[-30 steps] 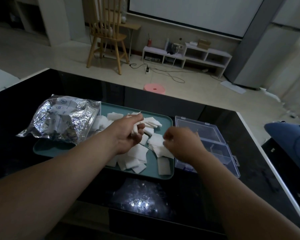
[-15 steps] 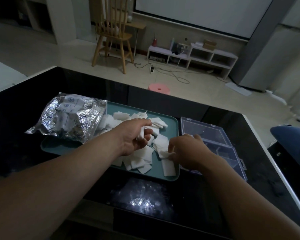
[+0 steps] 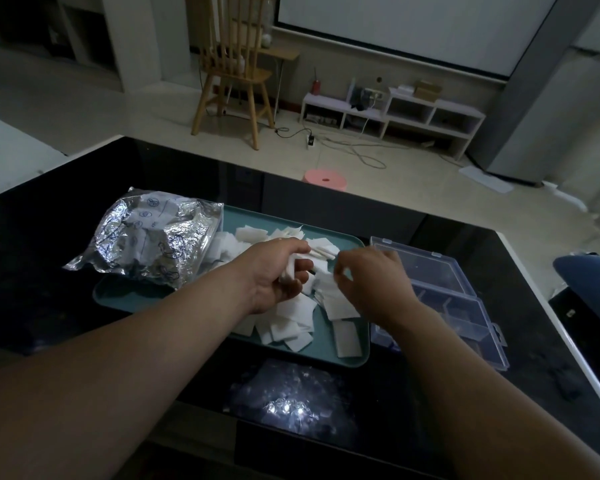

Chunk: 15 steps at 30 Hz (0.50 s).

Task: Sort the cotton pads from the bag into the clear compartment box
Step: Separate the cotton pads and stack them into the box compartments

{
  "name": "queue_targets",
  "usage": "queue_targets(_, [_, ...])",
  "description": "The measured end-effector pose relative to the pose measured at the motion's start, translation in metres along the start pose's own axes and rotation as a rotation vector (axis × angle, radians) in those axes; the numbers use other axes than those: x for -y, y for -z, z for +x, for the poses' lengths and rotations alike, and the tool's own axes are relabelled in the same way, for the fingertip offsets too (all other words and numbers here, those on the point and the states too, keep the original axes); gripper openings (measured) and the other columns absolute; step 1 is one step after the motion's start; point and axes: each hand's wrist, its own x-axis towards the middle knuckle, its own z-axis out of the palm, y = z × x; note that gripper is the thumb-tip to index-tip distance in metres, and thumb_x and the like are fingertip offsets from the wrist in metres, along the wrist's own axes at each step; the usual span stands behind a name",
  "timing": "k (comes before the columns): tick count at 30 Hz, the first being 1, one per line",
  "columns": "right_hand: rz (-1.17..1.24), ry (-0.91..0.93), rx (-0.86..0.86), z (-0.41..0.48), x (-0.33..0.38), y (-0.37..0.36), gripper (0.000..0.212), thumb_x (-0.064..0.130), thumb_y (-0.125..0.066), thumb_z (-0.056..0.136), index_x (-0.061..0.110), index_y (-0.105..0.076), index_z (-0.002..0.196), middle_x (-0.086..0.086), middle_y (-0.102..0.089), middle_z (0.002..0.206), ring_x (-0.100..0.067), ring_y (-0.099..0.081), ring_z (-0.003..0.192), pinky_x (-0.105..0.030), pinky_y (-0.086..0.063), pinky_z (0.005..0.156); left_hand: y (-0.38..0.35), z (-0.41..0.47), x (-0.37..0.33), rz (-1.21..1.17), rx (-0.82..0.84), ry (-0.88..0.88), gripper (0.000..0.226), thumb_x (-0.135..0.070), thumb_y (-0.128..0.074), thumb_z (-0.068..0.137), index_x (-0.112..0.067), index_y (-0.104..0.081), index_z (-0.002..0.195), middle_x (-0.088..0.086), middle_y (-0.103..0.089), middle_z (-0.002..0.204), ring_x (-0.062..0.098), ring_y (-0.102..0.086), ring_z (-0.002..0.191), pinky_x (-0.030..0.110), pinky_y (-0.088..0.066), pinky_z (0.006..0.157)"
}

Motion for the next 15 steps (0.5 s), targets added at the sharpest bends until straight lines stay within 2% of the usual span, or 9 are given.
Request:
queue_targets(3, [-0.024,0.043,0.048,0.004,0.000,-0.008,0.010,0.031,-0.056,0.103,0.033,-0.066,0.103,0.009,-0.069,0.104,-0.014,-0.060,0.103,-0.040,-0.038,0.110,0.003,-0.001,-0.002,0.012,-0.010,0.001,0.013,-0.021,-0.064,0.098,-0.012,-0.067,0.107,0.006,-0.064,0.078,0.012,-0.052,0.056,0.017,-0.040,0.039])
queue_targets(9, [-0.010,0.078,-0.153,0.007,-0.009,0.000,0.009,0.028,-0.058,0.102,0.030,-0.067,0.101,0.010,-0.067,0.103,-0.012,-0.058,0.103,-0.033,-0.040,0.103,0.009,0.000,-0.005,0.010,-0.024,-0.011,0.016,-0.022,-0.064,0.097,-0.012,-0.068,0.109,0.006,-0.065,0.081,0.012,-0.054,0.057,0.018,-0.041,0.042])
queue_targets(13, [-0.025,0.089,0.080,0.002,-0.009,-0.008,0.009,0.030,-0.061,0.100,0.034,-0.068,0.100,0.013,-0.067,0.100,-0.011,-0.059,0.098,-0.041,-0.044,0.108,0.010,-0.002,-0.005,0.004,-0.015,-0.001,0.015,-0.021,-0.065,0.097,-0.011,-0.068,0.109,0.006,-0.065,0.077,0.012,-0.053,0.056,0.018,-0.042,0.041])
queue_targets(15, [0.001,0.056,0.190,-0.001,-0.010,-0.006,0.010,0.030,-0.064,0.098,0.036,-0.068,0.104,0.011,-0.069,0.106,-0.012,-0.061,0.100,-0.041,-0.044,0.109,0.009,-0.003,-0.006,0.003,-0.013,-0.003,0.015,-0.021,-0.064,0.098,-0.011,-0.068,0.108,0.005,-0.065,0.074,0.012,-0.053,0.055,0.018,-0.042,0.041])
